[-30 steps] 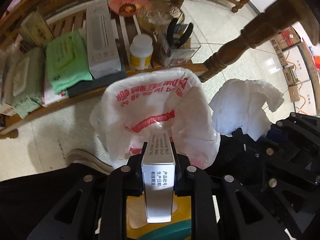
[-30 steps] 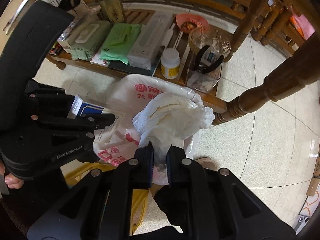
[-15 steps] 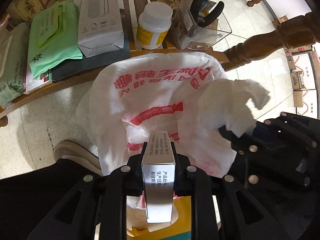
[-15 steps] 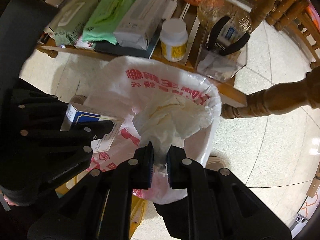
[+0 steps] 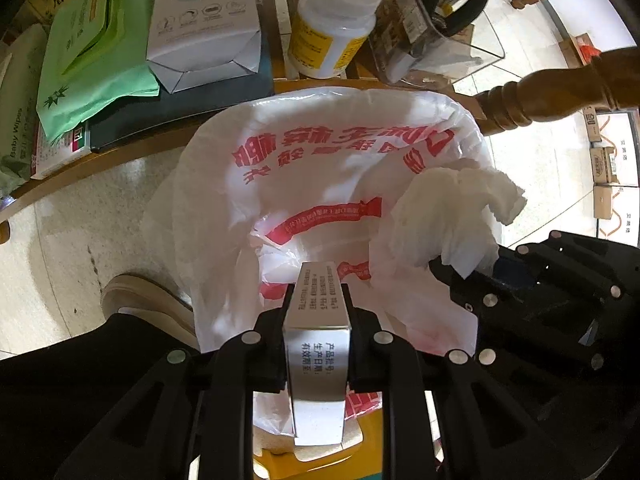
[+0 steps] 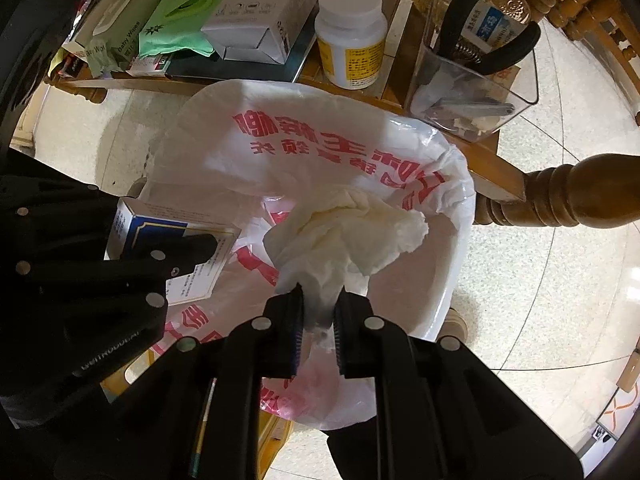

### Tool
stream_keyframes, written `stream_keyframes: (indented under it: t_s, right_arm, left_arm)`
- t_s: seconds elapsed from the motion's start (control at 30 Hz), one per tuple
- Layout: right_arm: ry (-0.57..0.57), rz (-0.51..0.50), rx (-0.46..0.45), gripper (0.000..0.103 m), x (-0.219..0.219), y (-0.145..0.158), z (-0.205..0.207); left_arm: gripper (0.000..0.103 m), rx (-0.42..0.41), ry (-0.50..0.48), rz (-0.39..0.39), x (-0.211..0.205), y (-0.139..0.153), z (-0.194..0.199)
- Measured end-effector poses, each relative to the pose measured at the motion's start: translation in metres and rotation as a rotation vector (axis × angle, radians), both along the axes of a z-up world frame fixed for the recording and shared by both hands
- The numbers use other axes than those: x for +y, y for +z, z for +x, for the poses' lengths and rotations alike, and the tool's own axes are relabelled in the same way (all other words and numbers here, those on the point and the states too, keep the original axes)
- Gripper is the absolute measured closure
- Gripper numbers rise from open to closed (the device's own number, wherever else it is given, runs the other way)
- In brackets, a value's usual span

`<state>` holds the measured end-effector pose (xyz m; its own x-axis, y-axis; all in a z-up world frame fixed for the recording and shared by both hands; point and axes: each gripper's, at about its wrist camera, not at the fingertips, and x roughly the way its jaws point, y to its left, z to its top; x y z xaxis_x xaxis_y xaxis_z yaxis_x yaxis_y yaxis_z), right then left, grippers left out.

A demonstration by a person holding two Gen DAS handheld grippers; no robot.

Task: Collect trash
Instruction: 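Open the left tool over the bag while the right tool releases the tissue, then raise both open tools back over the table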

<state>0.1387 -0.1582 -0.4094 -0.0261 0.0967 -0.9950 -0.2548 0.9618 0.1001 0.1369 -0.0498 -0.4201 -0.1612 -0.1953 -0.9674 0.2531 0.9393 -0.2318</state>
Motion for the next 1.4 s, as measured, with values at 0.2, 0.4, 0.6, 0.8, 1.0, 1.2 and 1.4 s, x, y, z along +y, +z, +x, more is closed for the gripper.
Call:
stream_keyframes:
  t_s: [0.2,0.4,0.6,0.8,1.0,1.2,1.4]
  right_arm:
    - [0.009,-0.001,-0.008,0.085,0.004,-0.001,0.003]
    - [-0.007,-0.015,-0.031,0.065,0.0,0.0,0.005]
    - [-0.027,-0.006,-0.039,0.064,-0.01,0.006,0.007]
    - [-0.033,-0.011,-0.049,0.063,-0.014,0.013,0.005]
    - [-0.043,-0.025,-0.073,0.063,-0.012,0.022,0.0]
    - [-0.083,-0.026,-0.121,0.054,-0.015,0.046,-0.015]
    - [-0.073,0.022,-0.232,0.04,-0.014,0.101,-0.047]
  left_arm:
    - [0.082,-0.011,-0.008,0.022,0.0,-0.001,0.001]
    - [0.071,-0.032,-0.02,0.068,0.0,0.001,0.002]
    - [0.063,-0.052,-0.026,0.085,0.0,0.004,0.004]
    - [0.06,-0.07,-0.033,0.093,-0.003,0.009,0.003]
    - [0.055,-0.11,-0.05,0.115,-0.006,0.018,0.001]
    - [0.04,-0.154,-0.051,0.14,-0.001,0.036,-0.006]
    - [0.025,-0.189,-0.028,0.096,0.017,0.076,-0.027]
